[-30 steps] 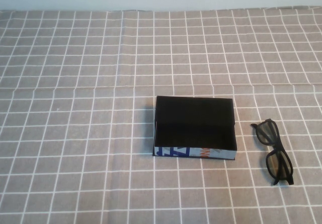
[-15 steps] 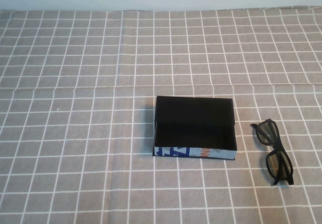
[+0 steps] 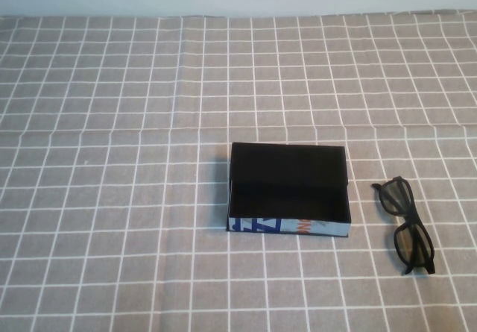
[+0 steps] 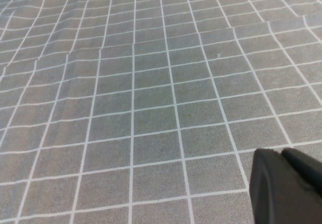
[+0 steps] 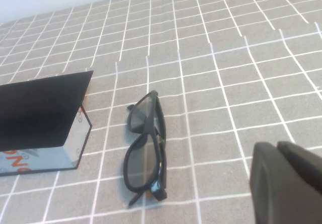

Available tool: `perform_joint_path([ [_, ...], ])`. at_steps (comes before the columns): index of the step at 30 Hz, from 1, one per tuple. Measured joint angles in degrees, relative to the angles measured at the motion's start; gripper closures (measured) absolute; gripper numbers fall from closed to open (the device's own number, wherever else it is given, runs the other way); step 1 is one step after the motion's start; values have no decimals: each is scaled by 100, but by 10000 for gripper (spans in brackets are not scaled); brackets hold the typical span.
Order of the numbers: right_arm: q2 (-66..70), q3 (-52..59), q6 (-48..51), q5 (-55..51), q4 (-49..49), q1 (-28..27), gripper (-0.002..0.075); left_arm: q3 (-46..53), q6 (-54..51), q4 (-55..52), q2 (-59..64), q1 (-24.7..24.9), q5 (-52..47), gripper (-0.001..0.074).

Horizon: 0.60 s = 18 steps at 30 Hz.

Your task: Take glasses out of glasses case

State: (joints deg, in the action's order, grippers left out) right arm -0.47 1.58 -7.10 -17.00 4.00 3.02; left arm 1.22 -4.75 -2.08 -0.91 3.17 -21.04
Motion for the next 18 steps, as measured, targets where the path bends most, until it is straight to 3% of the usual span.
perform_joint_path([
  [18, 0, 0, 0, -62, 35, 0, 742, 0, 0, 0, 0, 0, 0, 739],
])
